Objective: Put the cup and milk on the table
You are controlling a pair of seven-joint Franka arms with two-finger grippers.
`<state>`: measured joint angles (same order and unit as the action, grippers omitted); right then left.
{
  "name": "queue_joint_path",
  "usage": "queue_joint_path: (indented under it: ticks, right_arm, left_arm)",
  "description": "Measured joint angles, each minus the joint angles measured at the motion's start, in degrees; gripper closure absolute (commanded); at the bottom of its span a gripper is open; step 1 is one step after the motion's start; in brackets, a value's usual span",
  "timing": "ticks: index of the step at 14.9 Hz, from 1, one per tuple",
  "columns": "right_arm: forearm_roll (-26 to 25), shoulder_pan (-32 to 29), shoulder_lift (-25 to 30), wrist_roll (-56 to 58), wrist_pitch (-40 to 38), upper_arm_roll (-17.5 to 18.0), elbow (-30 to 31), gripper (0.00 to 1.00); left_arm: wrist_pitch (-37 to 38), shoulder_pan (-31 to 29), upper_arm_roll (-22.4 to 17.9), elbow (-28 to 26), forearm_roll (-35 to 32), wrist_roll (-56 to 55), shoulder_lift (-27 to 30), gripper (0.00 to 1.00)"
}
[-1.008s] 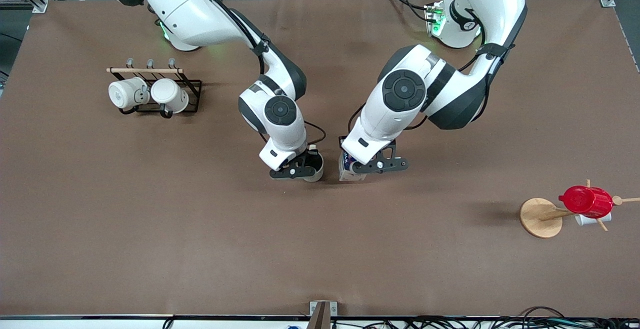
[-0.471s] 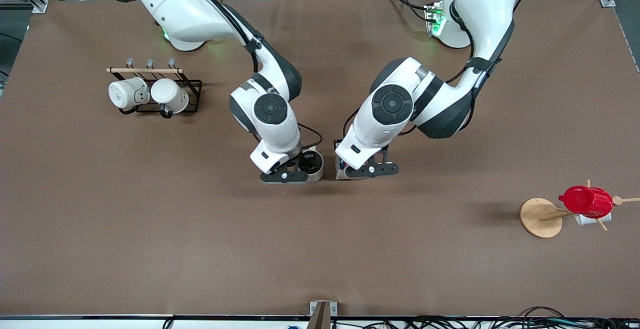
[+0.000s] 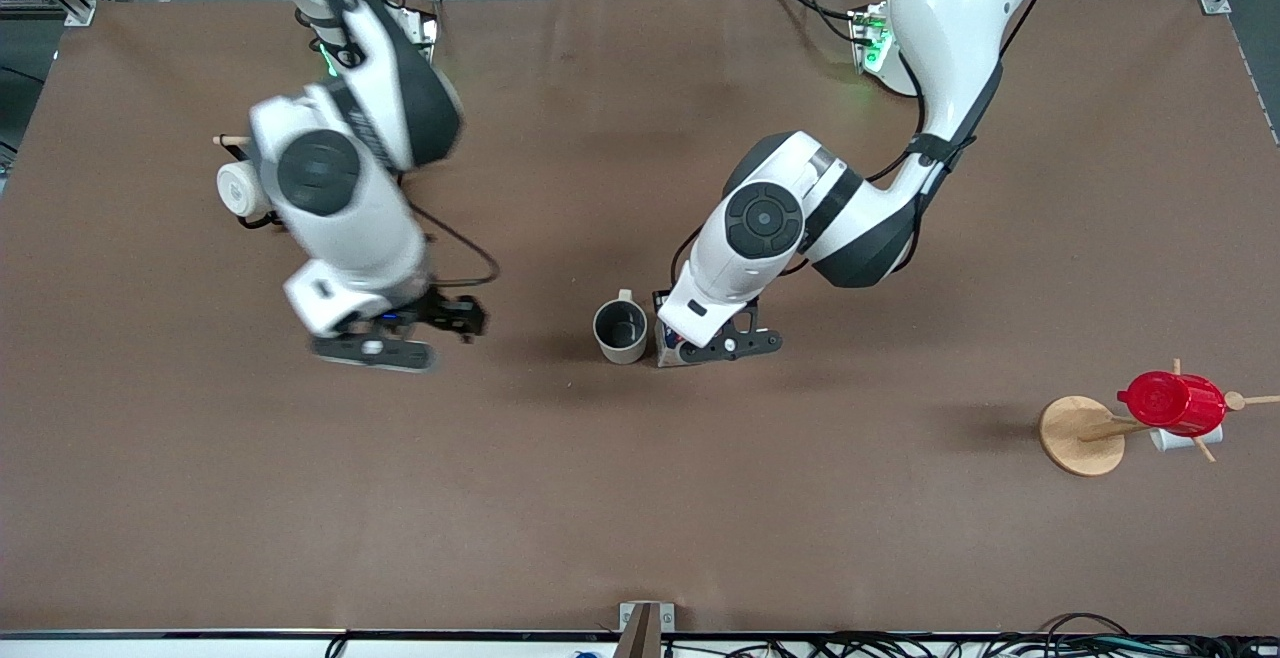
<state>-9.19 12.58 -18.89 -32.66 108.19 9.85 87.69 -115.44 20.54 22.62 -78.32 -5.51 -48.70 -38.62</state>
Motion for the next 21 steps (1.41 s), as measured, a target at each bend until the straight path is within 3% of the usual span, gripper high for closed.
queue_joint_path:
  ticks: [1,5,8,12,15,21]
  right_arm:
    - [0.6,-2.9,2.0,1.9,-1.2,-0.1,0.4,0.0]
    - [1.7,-10.7,8.1,5.8,-5.8,-1.1,0.8,0.0]
    - [3.6,-10.9,12.1,10.4,-8.9,-6.4,0.9,0.0]
    - [9.8,-10.8,16.4,23.5,-19.6,-15.1,-0.9,0.0]
    - [10.2,-10.5,17.2,24.4,-25.8,-15.4,-4.5,0.0]
    - [10.2,-10.2,17.0,24.3,-22.9,-15.4,-4.7,0.0]
  left_arm:
    - [-0.2,0.4,-0.4,0.1,0.0,0.0,-0.2,0.0]
    - [-0.2,0.9,-1.0,1.0,-1.3,0.0,0.0,0.0]
    - [1.6,-0.1,-1.2,2.4,-3.7,0.0,2.6,0.0]
    - [4.2,-5.7,-1.9,3.5,-4.4,2.6,10.8,0.0]
    - [9.5,-13.0,-2.1,3.5,-4.4,11.6,17.7,0.0]
    - [21.7,-24.3,-2.0,3.2,-4.4,25.5,25.5,0.0]
